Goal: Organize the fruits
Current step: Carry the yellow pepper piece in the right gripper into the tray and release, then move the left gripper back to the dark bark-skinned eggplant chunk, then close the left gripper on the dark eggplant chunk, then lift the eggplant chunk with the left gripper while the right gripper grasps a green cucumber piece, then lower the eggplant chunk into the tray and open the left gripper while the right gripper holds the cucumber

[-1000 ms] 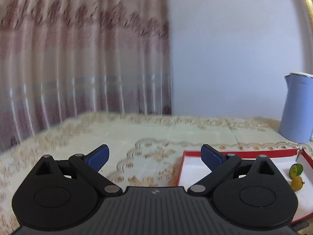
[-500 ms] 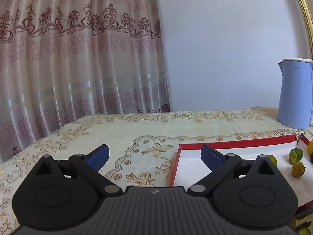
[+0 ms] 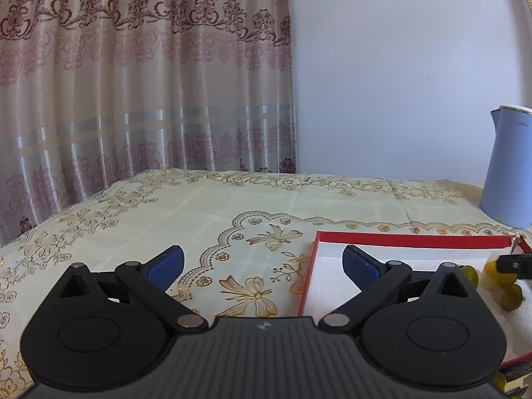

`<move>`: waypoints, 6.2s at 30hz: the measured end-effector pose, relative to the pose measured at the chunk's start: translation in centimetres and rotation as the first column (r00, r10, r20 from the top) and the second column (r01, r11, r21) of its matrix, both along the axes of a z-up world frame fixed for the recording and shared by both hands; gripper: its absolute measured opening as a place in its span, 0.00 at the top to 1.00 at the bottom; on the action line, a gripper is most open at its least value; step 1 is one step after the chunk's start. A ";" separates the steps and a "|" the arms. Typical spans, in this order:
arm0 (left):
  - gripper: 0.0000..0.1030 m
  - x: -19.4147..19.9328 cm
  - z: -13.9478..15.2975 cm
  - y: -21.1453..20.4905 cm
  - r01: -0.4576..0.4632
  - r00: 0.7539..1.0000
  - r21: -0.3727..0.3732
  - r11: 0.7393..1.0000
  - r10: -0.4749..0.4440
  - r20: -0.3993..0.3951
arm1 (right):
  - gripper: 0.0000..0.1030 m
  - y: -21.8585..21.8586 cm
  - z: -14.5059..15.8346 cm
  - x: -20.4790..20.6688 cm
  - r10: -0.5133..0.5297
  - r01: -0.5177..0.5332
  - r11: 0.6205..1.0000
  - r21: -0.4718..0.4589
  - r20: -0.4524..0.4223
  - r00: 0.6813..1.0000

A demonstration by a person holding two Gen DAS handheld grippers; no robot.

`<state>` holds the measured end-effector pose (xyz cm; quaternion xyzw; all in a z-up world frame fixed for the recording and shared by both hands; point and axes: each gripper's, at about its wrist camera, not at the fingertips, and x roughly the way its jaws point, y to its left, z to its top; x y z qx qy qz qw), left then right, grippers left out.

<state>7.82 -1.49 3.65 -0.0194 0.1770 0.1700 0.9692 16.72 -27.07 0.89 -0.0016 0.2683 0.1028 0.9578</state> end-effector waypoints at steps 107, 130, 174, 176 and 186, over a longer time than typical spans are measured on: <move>0.65 -4.2 -4.5 -3.3 0.307 0.912 -0.059 0.950 -0.311 -0.266 | 0.00 -1.4 -3.0 -16.5 -0.030 0.030 1.000 0.001 0.129 0.991; 0.65 -4.3 -4.4 -2.4 0.266 0.930 -0.079 0.961 -0.277 -0.242 | 0.41 2.4 -3.4 -17.4 0.246 -0.242 0.969 -0.054 0.070 0.967; 0.67 -4.0 -4.7 -3.9 0.288 0.919 0.010 0.958 -0.274 -0.283 | 0.71 0.5 -4.1 -16.4 0.233 -0.233 0.971 0.054 0.003 0.972; 0.68 -3.9 -4.8 -4.0 0.288 0.919 0.005 0.958 -0.275 -0.283 | 0.71 0.4 -4.1 -16.4 0.232 -0.232 0.971 0.057 0.004 0.973; 0.68 -4.0 -4.5 -3.8 0.271 0.922 -0.005 0.963 -0.261 -0.287 | 0.71 0.0 -4.0 -16.6 0.228 -0.228 0.971 0.073 0.015 0.974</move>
